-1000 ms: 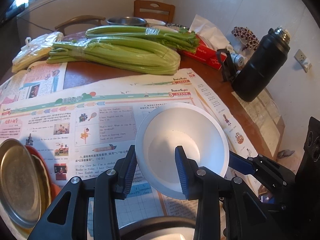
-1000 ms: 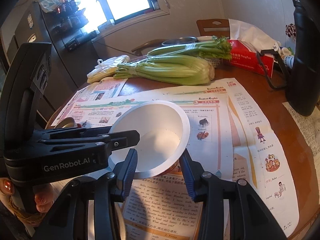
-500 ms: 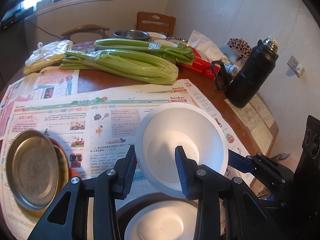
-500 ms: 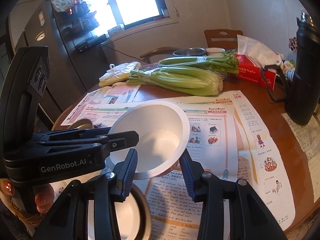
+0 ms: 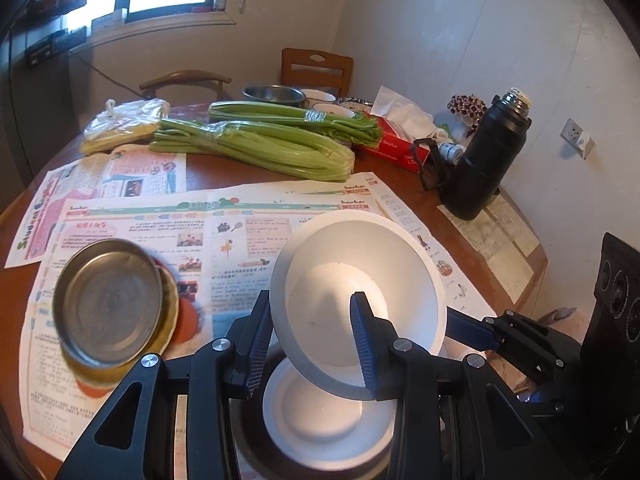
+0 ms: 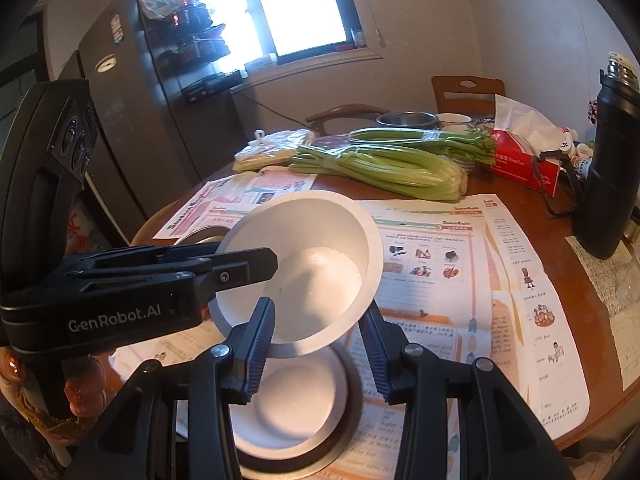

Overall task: Organize plates and bowls
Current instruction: 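Lift the second paper bowl with the left tool over the steel bowl, then lower the second paper bowl into the first paper bowl with the left tool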

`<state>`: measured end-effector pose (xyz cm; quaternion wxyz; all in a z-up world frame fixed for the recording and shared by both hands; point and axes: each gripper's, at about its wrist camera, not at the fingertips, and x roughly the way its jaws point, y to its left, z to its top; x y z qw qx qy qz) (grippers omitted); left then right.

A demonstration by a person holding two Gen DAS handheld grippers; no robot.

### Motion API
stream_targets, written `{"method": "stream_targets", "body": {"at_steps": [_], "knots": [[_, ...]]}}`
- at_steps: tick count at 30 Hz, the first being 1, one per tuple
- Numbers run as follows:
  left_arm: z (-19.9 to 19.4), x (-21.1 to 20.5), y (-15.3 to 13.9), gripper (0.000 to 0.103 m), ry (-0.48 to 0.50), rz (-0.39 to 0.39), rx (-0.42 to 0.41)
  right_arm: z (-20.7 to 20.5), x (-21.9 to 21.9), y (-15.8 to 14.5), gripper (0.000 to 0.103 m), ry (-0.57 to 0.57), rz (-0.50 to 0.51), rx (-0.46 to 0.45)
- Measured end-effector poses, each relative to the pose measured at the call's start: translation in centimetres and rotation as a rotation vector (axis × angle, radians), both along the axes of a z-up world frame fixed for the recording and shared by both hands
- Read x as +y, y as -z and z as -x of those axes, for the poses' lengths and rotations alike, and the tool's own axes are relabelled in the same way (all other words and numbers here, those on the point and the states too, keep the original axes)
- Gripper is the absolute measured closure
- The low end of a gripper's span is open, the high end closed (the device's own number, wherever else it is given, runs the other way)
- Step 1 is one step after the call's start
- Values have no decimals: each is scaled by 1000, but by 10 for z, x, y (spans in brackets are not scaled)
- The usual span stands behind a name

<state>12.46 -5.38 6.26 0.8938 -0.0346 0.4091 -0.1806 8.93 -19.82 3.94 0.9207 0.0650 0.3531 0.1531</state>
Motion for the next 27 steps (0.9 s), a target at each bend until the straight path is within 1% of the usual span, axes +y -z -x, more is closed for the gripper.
{"method": "stream_targets", "body": {"at_steps": [7, 15, 27], "knots": [[22, 10, -1, 64, -14, 4, -3, 20, 11, -4, 59, -33, 15, -2], [40, 15, 6, 64, -23, 5, 11, 36, 18, -1, 59, -62, 18, 18], [46, 11, 27, 64, -28, -9, 61, 44, 17, 16, 59, -79, 22, 69]]}}
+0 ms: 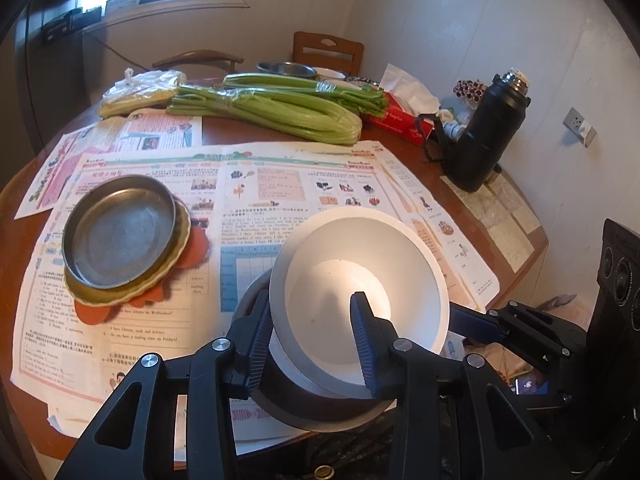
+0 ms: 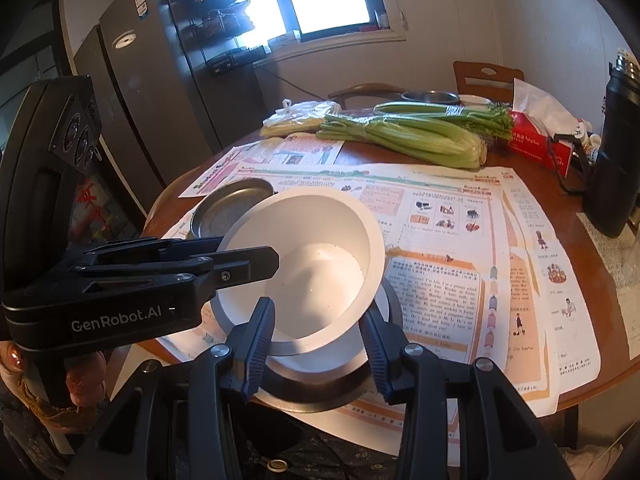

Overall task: Organize plates and bowls
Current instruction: 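Lower the second paper bowl into the first paper bowl with the left tool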

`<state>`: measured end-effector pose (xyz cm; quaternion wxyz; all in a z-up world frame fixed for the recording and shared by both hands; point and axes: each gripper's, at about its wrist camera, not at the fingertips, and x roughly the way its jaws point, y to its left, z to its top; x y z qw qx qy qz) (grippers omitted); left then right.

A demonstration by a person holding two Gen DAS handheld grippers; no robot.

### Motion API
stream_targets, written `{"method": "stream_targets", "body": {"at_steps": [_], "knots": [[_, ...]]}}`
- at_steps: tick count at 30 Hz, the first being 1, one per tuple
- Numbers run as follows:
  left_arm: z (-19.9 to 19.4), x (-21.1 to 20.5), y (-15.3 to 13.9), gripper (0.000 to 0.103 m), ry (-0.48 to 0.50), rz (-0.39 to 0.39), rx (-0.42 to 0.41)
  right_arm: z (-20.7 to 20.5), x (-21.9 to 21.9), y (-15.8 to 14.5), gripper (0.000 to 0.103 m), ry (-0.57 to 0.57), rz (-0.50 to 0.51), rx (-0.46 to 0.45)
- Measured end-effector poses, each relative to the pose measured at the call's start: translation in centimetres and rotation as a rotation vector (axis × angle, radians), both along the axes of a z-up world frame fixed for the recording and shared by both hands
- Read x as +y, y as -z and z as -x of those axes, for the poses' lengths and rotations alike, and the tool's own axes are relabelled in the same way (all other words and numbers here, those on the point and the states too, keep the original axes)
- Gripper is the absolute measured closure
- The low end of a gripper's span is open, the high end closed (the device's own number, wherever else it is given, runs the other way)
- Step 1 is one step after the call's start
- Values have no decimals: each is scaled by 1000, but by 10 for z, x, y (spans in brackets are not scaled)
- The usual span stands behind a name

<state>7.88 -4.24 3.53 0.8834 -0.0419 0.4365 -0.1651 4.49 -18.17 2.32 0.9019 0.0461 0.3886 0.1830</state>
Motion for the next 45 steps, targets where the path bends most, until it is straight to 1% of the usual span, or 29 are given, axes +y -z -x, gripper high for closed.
{"method": "stream_targets", "body": {"at_steps": [9, 30, 45], "knots": [[-2, 0, 16, 64, -3, -9, 36, -1, 1, 11, 59, -4, 10, 30], [-8, -7, 36, 63, -5, -49, 71, -7, 5, 25, 59, 1, 46, 64], [-6, -4, 39, 63, -17, -64, 68, -9, 5, 28, 59, 9, 69, 71]]}}
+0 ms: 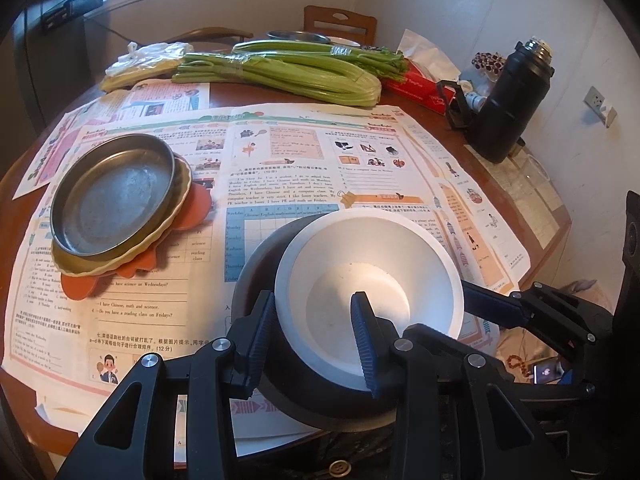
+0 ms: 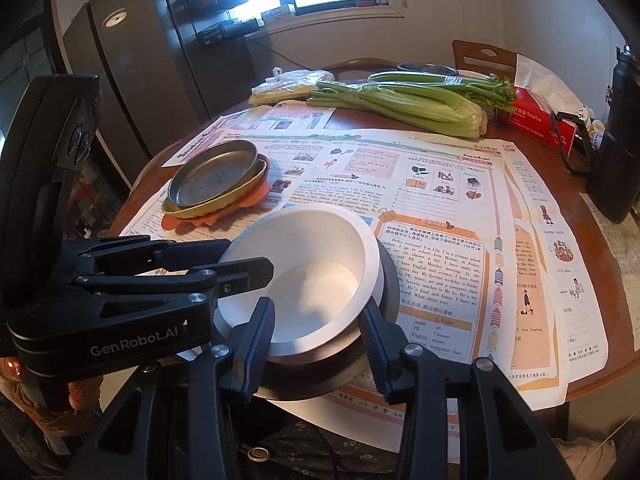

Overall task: Organize plates and bowls
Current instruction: 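Open the left tool to release the paper bowl and withdraw, then grasp the steel bowl rim with the right tool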

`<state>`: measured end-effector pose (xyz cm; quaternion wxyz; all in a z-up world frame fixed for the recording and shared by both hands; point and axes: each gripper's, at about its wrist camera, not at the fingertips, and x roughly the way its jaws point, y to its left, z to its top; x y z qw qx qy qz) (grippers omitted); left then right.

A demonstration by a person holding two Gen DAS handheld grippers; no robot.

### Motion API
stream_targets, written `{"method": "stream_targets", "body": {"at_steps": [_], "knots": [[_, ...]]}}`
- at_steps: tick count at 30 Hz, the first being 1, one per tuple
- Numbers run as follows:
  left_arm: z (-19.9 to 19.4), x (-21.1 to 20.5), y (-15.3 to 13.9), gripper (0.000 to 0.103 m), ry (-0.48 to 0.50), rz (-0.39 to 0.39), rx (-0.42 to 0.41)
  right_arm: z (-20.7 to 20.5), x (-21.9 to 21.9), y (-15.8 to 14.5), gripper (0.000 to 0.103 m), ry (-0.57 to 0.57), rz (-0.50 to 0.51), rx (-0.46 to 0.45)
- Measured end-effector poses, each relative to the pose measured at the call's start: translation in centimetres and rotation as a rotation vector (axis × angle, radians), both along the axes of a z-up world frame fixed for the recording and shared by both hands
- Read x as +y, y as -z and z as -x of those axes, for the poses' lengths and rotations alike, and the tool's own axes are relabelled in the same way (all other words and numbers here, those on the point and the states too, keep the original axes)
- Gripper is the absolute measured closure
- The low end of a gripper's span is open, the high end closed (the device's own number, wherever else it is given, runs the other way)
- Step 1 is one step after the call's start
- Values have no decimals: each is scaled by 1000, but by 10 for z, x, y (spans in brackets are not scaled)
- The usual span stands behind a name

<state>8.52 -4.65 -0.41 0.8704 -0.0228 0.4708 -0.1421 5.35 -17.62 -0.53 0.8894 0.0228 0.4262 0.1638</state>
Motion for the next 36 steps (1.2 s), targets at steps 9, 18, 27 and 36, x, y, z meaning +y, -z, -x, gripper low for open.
{"method": "stream_targets", "body": {"at_steps": [9, 18, 27, 36], "knots": [[4, 10, -7, 63, -23, 9, -19, 2, -10, -8, 59, 25, -1, -25], [5, 28, -13, 63, -71, 30, -29, 4, -27, -20, 59, 65, -30, -61], [-3, 34, 1, 61, -85, 49, 15, -8, -43, -4, 59, 96, -93, 4], [-7, 36, 10, 54, -90, 79, 35, -19, -42, 16, 58, 89, -129, 76]]}}
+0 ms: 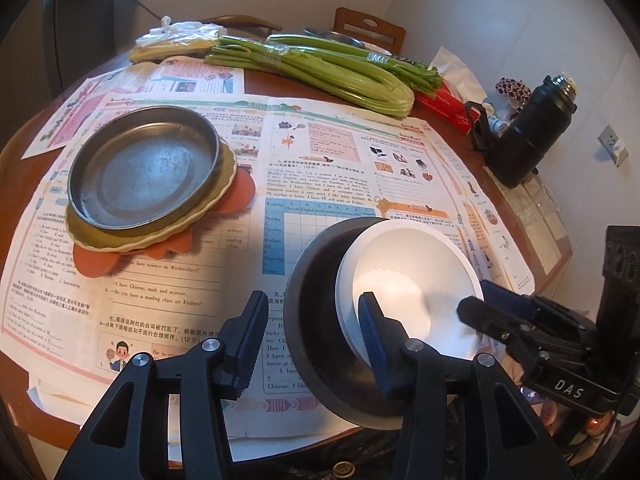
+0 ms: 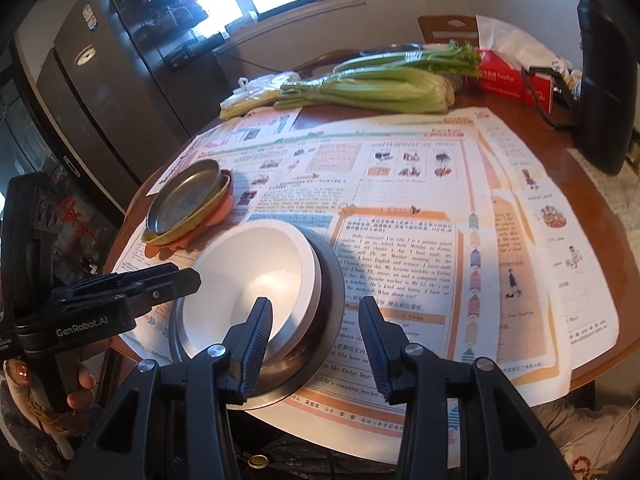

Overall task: Organize plates and bowls
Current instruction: 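Grasp the steel bowl rim with the right tool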

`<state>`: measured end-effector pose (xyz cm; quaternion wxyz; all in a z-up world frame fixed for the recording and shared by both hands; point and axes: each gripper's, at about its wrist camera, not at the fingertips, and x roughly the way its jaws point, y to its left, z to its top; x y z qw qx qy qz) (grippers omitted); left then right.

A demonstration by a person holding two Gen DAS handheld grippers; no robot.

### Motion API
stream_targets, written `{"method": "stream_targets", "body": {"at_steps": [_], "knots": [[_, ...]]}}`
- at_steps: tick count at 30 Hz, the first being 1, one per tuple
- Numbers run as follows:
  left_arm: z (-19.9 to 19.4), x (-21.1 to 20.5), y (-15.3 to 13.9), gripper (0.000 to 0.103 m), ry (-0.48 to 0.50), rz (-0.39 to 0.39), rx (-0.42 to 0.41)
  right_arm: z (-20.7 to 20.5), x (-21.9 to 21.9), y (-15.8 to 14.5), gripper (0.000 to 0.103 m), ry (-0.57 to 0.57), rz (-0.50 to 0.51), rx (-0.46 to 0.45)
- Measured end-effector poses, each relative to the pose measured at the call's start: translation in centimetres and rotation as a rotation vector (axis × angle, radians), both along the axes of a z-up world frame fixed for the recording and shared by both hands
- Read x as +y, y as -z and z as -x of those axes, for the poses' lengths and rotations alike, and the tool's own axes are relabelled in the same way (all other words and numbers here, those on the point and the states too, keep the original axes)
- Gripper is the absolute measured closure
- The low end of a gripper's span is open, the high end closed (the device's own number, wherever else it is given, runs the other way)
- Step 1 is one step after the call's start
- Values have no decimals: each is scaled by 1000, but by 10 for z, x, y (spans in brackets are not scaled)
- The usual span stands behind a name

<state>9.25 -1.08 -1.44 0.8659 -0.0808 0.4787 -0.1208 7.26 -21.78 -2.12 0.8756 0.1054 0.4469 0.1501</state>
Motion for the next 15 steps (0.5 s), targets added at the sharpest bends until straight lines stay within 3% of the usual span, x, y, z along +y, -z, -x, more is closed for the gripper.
{"method": "stream_targets", "body": {"at_steps": [6, 15], "knots": [[-3, -3, 7, 51, 7, 6, 19, -3, 5, 10, 50, -24, -24, 31], [-6, -15, 15, 51, 32, -11, 33, -3, 17, 17, 48, -64, -29, 55]]}}
